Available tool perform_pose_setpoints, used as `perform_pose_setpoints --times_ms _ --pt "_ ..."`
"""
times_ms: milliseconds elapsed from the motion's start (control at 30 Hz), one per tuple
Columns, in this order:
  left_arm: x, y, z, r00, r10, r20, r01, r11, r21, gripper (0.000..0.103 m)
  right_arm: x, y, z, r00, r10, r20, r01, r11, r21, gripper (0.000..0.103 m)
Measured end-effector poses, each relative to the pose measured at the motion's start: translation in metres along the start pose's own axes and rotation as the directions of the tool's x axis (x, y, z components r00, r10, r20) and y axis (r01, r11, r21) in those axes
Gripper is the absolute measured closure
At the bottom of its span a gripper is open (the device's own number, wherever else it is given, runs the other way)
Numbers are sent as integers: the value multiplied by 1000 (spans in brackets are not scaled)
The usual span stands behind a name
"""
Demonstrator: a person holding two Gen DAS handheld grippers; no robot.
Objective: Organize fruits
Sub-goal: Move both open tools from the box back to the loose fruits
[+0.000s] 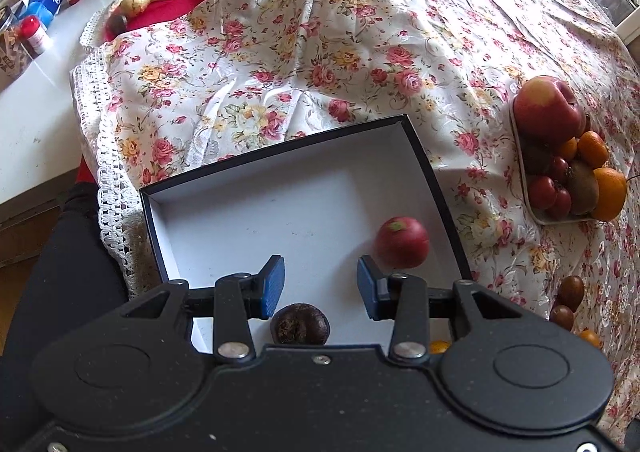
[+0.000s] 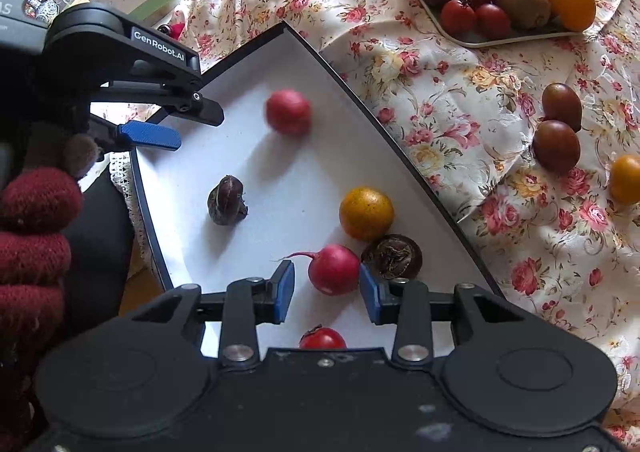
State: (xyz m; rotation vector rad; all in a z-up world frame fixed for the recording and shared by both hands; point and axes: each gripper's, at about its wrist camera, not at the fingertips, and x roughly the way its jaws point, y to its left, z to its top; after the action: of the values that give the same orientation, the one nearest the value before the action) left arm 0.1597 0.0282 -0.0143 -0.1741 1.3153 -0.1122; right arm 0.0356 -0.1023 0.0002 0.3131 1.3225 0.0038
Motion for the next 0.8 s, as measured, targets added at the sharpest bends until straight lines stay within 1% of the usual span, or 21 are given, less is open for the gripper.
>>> perform_pose_setpoints --times_ms 333,533,700,800 --pt "0 -2 -2 1000 5 8 -5 1000 10 55 -5 -6 -2 1000 6 -2 -6 1000 26 64" --pt "-2 -4 -3 1000 -9 9 9 1000 17 55 -16 -10 -2 1000 9 18 -10 999 33 64" --pt "-4 -9 -6 1000 -8 17 7 999 46 55 -33 -25 -1 999 3 53 -6 998 60 64" --pt "-6 -14 -9 1000 -2 26 0 997 73 55 -46 -42 1 997 -11 82 3 995 101 64"
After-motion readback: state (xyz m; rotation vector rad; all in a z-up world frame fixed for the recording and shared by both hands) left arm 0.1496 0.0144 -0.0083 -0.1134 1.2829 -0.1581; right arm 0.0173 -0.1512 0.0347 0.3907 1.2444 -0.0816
